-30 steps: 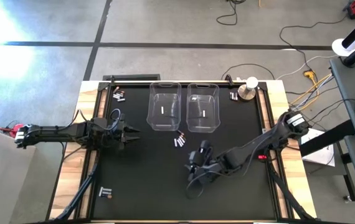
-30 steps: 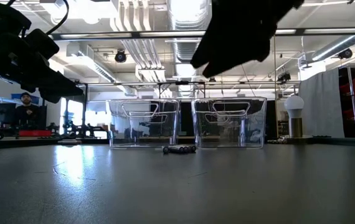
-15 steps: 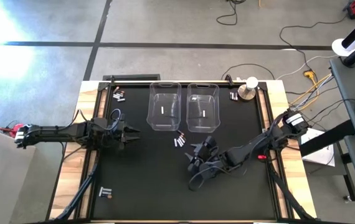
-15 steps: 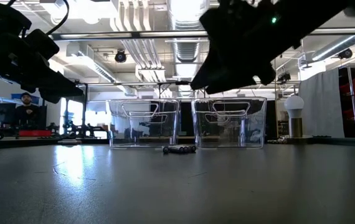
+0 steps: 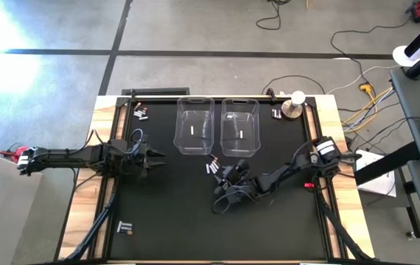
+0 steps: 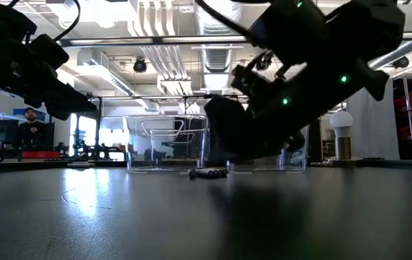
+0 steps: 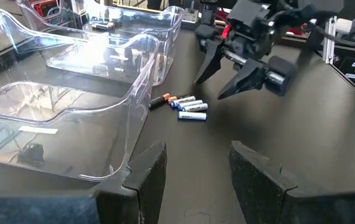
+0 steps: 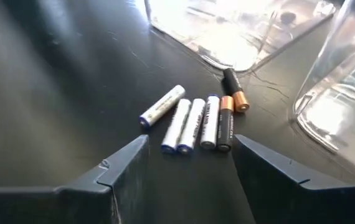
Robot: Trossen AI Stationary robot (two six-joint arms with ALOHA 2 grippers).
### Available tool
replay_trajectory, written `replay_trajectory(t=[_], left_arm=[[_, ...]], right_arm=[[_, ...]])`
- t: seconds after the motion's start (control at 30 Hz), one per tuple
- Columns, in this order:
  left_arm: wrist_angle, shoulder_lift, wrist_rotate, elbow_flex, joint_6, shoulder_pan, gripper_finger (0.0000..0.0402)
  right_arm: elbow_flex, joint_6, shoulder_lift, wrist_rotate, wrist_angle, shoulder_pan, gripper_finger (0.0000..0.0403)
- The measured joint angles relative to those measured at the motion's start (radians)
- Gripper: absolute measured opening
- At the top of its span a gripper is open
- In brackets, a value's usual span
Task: Sort batteries
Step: Put the black battery into the right transparent bin
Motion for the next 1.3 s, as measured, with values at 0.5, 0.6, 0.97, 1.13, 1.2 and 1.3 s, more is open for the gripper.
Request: replay_trajectory(t=[0.5,0.6,0.97,1.13,1.2,1.3], left_arm=[[0.001,0.001,0.000,0.000,0.000,0.000,0.0155],[0.001,0.001,0.000,0.000,0.000,0.000,0.0155],[0.001,0.004,0.000,0.000,0.000,0.000,0.0155],[0.002,0.005,0.000,0.000,0.000,0.000,0.0155],[0.003,0.007,0.000,0.000,0.000,0.000,0.0155],[0.003,0.009,0.000,0.000,0.000,0.000,0.0155]], right_arm=[[0.010,-0.069,0.022,-0.060,0.071,-0.038,0.0266],[0.024,-0.112,0.017,-0.053,0.071,-0.040,0.0288],[0.034,-0.024,0.037,-0.045,0.070,-0.108,0.0366],[0.040,-0.006,0.045,-0.040,0.071,-0.135,0.0368],[0.040,-0.039,0.045,-0.027,0.072,-0.141,0.0368],[0.040,-0.041,0.045,-0.049,0.079,-0.159,0.0368]])
